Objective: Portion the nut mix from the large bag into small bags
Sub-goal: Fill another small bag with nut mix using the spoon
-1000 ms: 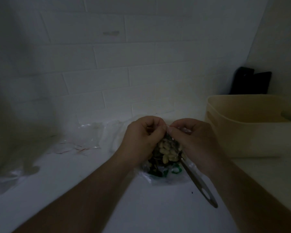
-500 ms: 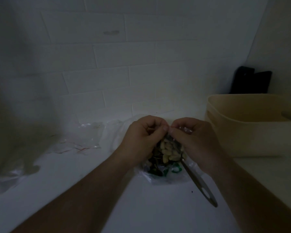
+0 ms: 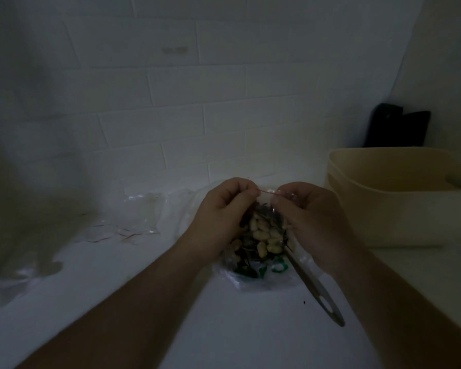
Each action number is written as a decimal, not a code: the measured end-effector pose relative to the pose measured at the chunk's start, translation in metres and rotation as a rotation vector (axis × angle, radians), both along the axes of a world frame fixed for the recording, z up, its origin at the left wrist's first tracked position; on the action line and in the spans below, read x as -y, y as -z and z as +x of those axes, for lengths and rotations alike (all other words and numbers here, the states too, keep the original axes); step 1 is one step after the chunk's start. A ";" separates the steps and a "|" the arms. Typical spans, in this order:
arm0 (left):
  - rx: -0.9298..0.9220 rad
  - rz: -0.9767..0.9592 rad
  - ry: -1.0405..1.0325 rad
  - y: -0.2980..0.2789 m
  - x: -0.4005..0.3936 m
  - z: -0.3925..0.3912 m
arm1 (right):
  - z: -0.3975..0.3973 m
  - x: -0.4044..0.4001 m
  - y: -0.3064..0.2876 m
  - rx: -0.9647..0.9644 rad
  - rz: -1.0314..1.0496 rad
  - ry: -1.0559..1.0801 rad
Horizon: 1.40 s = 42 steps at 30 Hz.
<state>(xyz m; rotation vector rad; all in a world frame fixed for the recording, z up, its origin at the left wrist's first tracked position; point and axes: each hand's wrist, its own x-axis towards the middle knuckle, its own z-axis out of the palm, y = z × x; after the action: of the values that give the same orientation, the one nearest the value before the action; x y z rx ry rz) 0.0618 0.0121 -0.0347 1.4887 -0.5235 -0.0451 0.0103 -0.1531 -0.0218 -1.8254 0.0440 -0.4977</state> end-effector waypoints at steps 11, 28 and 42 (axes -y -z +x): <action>0.153 0.076 -0.123 0.004 0.000 0.003 | -0.002 0.001 0.001 0.010 0.025 -0.048; 0.150 0.089 -0.103 0.001 -0.002 0.001 | 0.003 0.005 0.005 -0.012 0.013 -0.052; 0.095 0.095 -0.151 0.003 -0.002 0.005 | 0.002 0.004 0.003 -0.009 0.002 -0.006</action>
<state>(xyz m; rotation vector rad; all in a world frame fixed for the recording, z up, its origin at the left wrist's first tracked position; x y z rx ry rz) 0.0666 0.0140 -0.0375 1.6256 -0.4887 0.1212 0.0120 -0.1569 -0.0248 -1.8250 0.0448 -0.4851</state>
